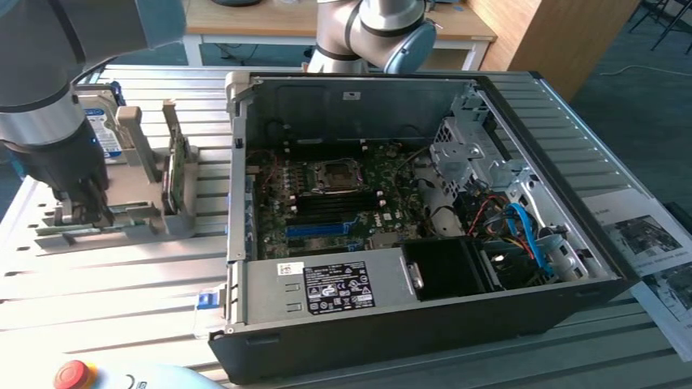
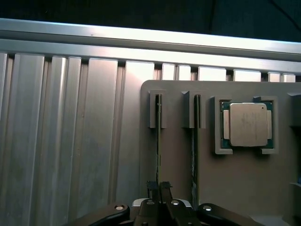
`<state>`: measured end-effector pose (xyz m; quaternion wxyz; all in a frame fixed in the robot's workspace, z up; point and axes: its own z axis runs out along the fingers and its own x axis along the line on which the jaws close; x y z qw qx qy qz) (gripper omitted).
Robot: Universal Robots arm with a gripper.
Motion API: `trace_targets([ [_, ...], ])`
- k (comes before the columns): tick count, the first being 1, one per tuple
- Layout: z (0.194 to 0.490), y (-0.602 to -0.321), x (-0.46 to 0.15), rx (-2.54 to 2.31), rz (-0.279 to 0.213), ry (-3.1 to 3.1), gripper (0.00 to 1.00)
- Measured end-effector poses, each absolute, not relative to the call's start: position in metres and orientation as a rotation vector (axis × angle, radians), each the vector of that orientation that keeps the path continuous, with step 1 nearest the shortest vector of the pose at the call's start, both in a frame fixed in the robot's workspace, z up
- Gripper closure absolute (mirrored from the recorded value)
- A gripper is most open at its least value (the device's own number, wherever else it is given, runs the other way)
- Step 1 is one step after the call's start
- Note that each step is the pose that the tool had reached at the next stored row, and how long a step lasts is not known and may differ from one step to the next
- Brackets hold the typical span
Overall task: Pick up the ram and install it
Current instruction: 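Pick up the ram and move it above insertion slot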
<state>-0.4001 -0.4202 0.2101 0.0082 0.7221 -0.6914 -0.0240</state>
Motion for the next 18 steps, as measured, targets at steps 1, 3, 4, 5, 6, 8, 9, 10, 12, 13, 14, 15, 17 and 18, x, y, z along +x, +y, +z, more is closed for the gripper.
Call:
trace_targets([
  [1,0.212,-0.420,-0.400,2.257,-0.075,-2.161,0.89],
  [3,0.217,-0.420,-0.400,2.257,-0.075,-2.161,0.89],
  [4,0.219,-0.420,-0.400,2.257,-0.075,-2.161,0.89],
  [5,0.221,-0.420,-0.400,2.257,-0.076,-2.160,0.89],
  [6,0.224,-0.420,-0.400,2.256,-0.076,-2.160,0.89],
  [8,0.228,-0.420,-0.400,2.256,-0.076,-2.160,0.89],
  [9,0.230,-0.420,-0.400,2.256,-0.076,-2.160,0.89],
  [10,0.233,-0.420,-0.400,2.256,-0.076,-2.160,0.89],
  [12,0.237,-0.420,-0.400,2.256,-0.076,-2.160,0.89],
  [13,0.239,-0.420,-0.400,2.256,-0.076,-2.160,0.89],
  [14,0.241,-0.420,-0.400,2.256,-0.077,-2.160,0.89],
  [15,0.244,-0.420,-0.400,2.256,-0.077,-2.160,0.89],
  [17,0.248,-0.420,-0.400,2.256,-0.077,-2.160,0.89],
  [18,0.250,-0.420,-0.400,2.256,-0.077,-2.160,0.89],
])
